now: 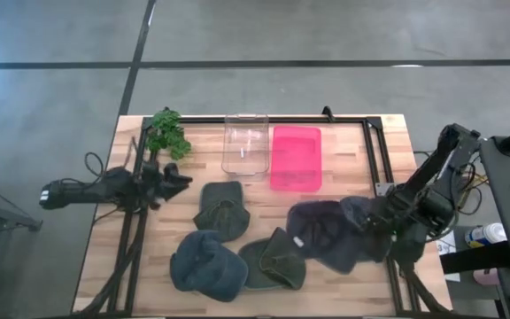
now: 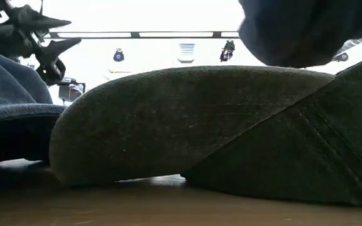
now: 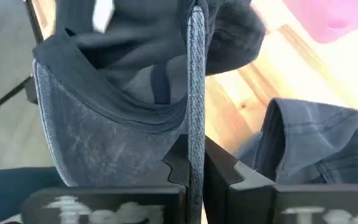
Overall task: Pick & Place hat
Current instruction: Put the middle blue cap into the transparent bin
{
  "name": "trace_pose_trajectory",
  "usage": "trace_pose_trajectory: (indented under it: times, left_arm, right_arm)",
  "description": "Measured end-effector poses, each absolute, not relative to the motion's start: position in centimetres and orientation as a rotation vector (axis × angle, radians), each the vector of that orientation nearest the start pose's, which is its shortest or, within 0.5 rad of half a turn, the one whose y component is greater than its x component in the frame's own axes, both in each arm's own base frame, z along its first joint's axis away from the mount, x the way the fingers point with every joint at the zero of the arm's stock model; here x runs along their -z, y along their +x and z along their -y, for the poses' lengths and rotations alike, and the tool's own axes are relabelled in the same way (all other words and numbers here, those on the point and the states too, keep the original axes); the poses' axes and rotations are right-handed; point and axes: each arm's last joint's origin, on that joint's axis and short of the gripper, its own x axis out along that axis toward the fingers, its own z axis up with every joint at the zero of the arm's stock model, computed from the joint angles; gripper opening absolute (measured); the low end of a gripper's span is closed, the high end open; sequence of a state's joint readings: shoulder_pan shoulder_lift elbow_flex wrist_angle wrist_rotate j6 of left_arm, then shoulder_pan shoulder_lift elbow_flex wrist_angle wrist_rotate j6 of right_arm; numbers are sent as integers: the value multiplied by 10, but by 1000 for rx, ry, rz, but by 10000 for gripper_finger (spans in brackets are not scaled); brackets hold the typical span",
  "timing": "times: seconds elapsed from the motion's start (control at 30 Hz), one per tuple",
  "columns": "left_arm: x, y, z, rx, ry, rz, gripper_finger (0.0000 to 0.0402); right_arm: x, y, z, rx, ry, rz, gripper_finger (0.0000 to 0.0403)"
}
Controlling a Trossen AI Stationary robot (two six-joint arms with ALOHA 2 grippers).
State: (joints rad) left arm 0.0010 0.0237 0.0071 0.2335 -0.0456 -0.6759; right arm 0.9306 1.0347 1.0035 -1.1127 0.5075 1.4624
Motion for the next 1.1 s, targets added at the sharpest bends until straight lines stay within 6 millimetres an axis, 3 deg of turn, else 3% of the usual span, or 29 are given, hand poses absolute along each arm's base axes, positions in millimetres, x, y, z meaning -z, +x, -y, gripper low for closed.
trace_pose_trajectory:
  times: [0.23,0.37,0.5,0.63,0.83,1.1]
  left_arm:
    - [-207,89,-7,-25,-867,507,153]
    - [-218,82,-9,-44,-885,670,153]
    - [-224,79,-12,-124,-934,738,153]
    - [-231,85,-10,-53,-990,668,153]
    - [-244,123,-8,-166,-1053,325,153]
    - [-257,233,0,-139,-933,-241,153]
  right_arm:
    - [-298,115,-127,308,605,-882,12]
    - [-300,117,-125,320,622,-878,12]
    - [-299,117,-125,310,620,-894,12]
    - [-298,117,-125,315,615,-895,12]
    - [-302,124,-128,247,603,-862,12]
    - [-321,133,-128,153,556,-795,12]
